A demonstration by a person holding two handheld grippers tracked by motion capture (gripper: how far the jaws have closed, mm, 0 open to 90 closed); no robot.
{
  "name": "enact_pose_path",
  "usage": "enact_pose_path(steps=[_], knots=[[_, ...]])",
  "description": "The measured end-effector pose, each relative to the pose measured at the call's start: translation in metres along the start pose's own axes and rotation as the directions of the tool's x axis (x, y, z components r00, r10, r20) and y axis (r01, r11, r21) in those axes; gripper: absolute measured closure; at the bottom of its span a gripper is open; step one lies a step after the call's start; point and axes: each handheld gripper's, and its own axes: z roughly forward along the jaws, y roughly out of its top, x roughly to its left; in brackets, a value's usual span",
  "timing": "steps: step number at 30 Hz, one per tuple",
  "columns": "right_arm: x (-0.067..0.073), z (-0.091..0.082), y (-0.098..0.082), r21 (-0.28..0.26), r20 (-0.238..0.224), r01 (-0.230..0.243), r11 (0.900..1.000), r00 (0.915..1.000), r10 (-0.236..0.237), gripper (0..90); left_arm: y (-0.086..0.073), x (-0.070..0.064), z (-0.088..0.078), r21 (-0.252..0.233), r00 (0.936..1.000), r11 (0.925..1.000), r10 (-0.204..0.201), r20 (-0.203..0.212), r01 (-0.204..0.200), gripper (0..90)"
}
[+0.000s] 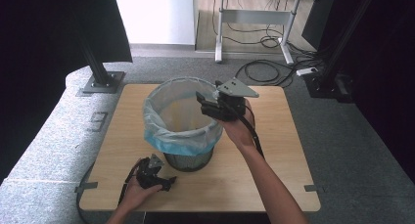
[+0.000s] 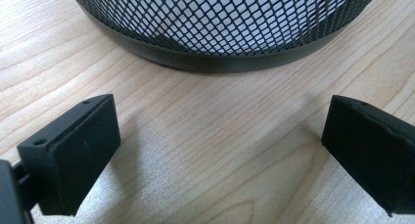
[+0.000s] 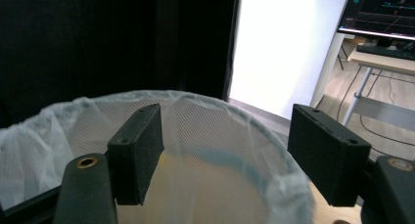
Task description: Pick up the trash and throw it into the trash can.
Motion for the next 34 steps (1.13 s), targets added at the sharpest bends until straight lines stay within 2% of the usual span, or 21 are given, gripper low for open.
enact_pose_path(steps=[5,8,10,18,26,34], knots=[[-0.013,-0.017,-0.012,0.012,0.013,0.0,1.0,0.9999,-0.001,28.2,0.0,0.0,0.0,-0.002,1.0,1.0,-0.001,-0.002,0.001,0.5],[-0.023,-0.028,-0.023,0.018,0.042,0.005,1.0,0.9991,-0.006,28.6,0.0,0.0,0.0,-0.001,1.0,1.0,-0.003,0.0,0.003,0.5],[-0.032,-0.037,-0.033,0.022,0.055,-0.006,1.0,0.9985,0.005,28.6,0.0,0.0,0.0,-0.004,1.0,1.0,-0.003,-0.003,0.003,0.5],[-0.053,-0.057,-0.067,0.032,0.085,-0.049,0.998,0.9953,0.046,28.8,0.0,-0.001,0.0,-0.003,1.0,1.0,-0.007,-0.002,0.007,0.5],[-0.063,-0.067,-0.1,0.051,0.093,-0.103,0.993,0.9908,0.098,29.9,0.0,-0.001,0.0,-0.003,1.0,1.0,-0.008,-0.002,0.008,0.5],[-0.069,-0.071,-0.113,0.05,0.105,-0.127,0.991,0.987,0.121,28.5,0.0,-0.001,0.0,-0.002,1.0,1.0,-0.008,-0.002,0.008,0.5]])
